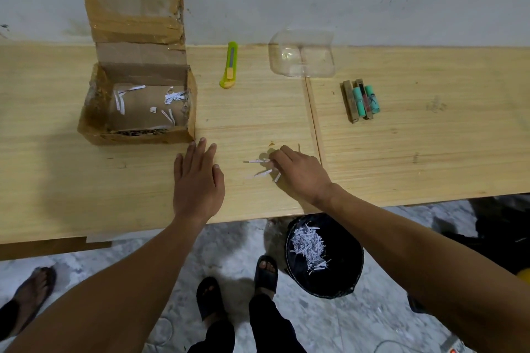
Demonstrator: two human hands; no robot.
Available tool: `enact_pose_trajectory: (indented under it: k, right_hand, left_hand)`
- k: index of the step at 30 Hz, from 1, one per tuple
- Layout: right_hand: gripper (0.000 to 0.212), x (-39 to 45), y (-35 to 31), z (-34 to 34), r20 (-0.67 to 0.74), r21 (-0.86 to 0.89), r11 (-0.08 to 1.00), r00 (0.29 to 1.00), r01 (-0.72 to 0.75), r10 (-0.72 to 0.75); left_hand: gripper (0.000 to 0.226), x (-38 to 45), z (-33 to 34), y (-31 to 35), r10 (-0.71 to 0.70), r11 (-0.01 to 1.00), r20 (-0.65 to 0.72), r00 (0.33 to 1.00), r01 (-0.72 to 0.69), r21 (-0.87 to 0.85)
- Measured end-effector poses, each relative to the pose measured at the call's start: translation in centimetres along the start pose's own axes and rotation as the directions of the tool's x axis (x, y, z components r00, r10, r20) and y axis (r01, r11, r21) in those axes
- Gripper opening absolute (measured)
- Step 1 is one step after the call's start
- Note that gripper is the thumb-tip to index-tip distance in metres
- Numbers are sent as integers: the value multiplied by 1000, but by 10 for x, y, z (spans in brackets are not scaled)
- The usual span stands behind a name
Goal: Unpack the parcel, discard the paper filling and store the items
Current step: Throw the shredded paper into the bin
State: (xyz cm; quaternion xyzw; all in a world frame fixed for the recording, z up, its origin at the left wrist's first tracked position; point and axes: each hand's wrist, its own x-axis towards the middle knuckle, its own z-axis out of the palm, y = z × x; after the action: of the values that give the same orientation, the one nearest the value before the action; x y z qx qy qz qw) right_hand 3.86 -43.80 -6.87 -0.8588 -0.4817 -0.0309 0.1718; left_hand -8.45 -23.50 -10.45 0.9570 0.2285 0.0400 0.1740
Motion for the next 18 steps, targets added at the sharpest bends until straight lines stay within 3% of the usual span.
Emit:
enact_pose_trajectory:
  k: [3, 5, 10, 18]
  right_hand:
    - [18, -4, -1, -13, -40, 76, 991, 993, -107, 110]
    - [19, -11, -5, -26, -75, 207, 947, 961, -245, 265]
    - [17, -53, -15, -47, -98, 474, 709, 769, -522, 631]
    - [18, -93, -10, -67, -245, 587, 510, 462, -629, 852]
  left_hand:
    - [49, 1, -1, 1, -4, 1000, 22, 1000, 5, -15]
    - [50, 1, -2, 1, 0, 1000, 20, 1000, 0, -24]
    - [52, 0, -2, 2, 21, 1000, -45, 999, -21, -13]
    - [51, -1, 1, 1, 55, 998, -92, 994, -58, -33]
